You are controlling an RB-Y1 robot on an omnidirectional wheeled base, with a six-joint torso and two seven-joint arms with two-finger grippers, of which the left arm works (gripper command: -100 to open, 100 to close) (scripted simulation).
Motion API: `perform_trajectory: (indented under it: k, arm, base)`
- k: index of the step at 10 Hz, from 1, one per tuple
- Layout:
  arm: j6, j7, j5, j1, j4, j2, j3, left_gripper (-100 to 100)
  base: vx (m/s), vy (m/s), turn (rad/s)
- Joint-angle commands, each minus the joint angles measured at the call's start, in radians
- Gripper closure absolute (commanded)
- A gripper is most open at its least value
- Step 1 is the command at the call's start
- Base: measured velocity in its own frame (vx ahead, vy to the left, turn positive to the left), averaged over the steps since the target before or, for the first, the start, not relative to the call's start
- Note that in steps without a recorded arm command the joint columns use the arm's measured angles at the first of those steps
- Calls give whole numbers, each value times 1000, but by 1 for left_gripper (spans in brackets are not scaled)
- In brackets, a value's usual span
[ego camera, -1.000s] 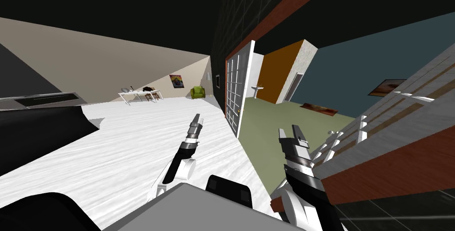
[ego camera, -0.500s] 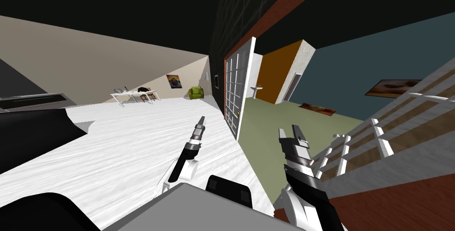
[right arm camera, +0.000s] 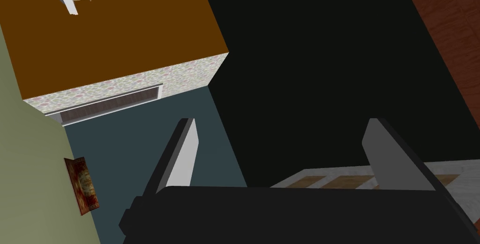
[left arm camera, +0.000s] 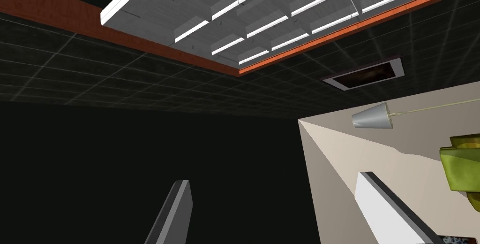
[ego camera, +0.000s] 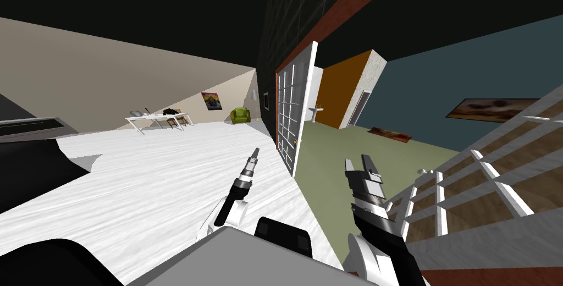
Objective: Push the door open
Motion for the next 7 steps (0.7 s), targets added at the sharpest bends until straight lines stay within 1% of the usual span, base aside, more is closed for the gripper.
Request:
perform_trajectory:
  k: [1,2,3,5,6,7]
  arm:
    - [-13,-31,-13,-10,33,2,-13,-100]
    - [-18,-47,-20,-14,49,3,-20,-100]
    - [-29,-80,-34,-21,80,6,-35,-100]
    - [-41,-113,-48,-28,112,9,-50,-100]
    - [-52,-148,-63,-35,145,12,-66,-100]
    - [-58,-165,-70,-39,162,13,-74,-100]
  base:
    - [100,25,-27]
    - [97,20,-29]
    - [133,41,-59]
    - [135,26,-35]
    - [145,48,-52]
    - [156,54,-59]
